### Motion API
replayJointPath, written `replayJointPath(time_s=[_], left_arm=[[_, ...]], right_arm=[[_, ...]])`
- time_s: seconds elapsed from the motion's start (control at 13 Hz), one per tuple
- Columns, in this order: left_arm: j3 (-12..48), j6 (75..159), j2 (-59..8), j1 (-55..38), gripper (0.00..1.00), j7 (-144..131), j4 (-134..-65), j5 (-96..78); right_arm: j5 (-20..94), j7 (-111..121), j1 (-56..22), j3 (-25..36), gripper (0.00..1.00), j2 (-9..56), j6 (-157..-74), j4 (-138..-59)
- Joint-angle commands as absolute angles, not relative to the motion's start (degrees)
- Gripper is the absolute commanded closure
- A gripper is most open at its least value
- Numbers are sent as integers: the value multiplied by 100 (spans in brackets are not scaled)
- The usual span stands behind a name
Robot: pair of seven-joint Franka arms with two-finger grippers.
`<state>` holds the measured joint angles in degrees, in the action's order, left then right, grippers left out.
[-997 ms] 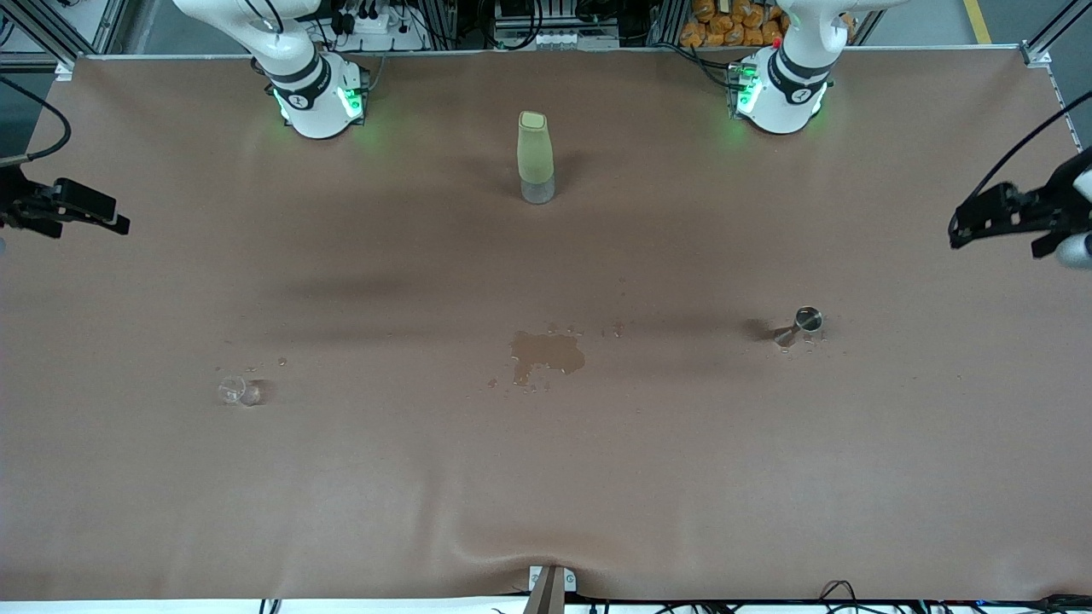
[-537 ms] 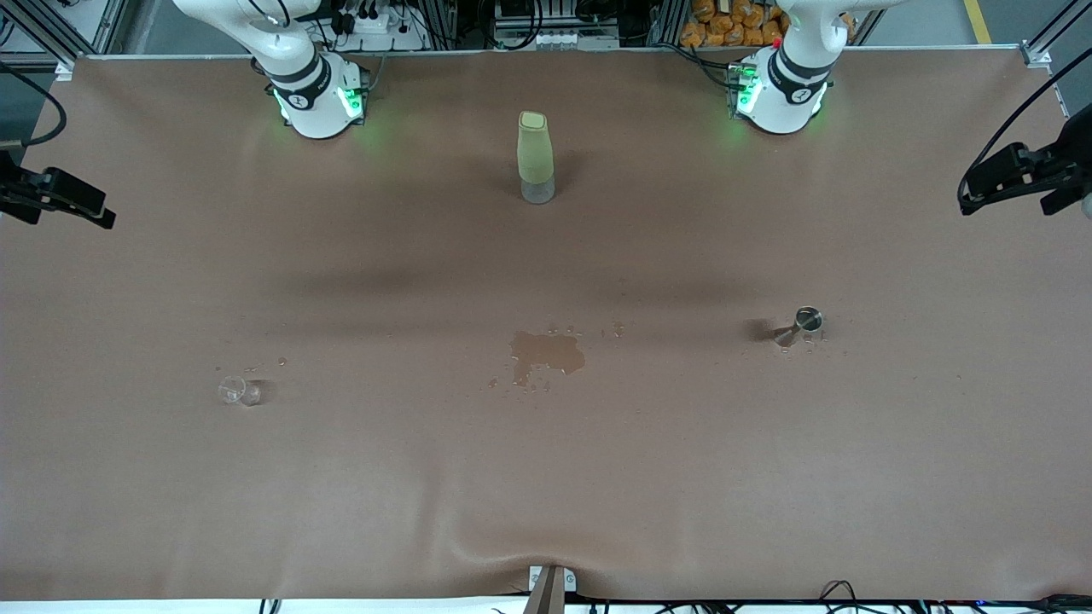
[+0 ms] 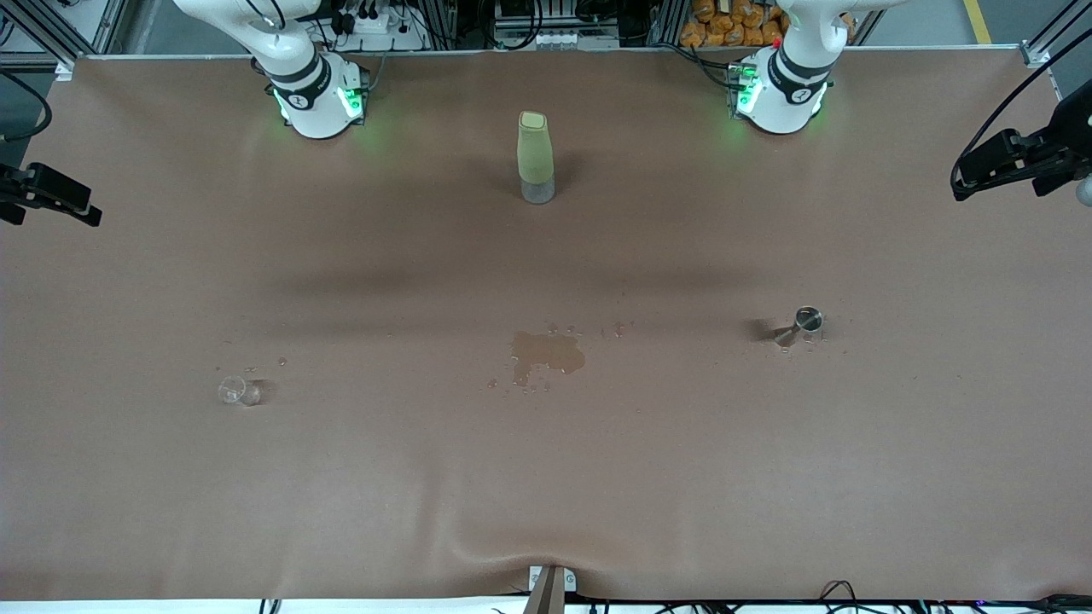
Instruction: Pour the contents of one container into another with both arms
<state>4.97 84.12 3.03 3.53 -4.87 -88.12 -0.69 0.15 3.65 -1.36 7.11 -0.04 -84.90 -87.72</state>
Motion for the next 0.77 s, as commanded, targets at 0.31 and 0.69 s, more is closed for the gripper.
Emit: replayJointPath(time_s=[0.31, 0.69], left_arm=[[501, 8868, 475, 185, 0, -642, -9308, 70], [501, 8859, 457, 167, 0, -580, -9273, 70]], right_arm=[[149, 115, 123, 501, 0, -35, -8446, -8859], [141, -26, 88, 501, 0, -44, -8411, -8859]])
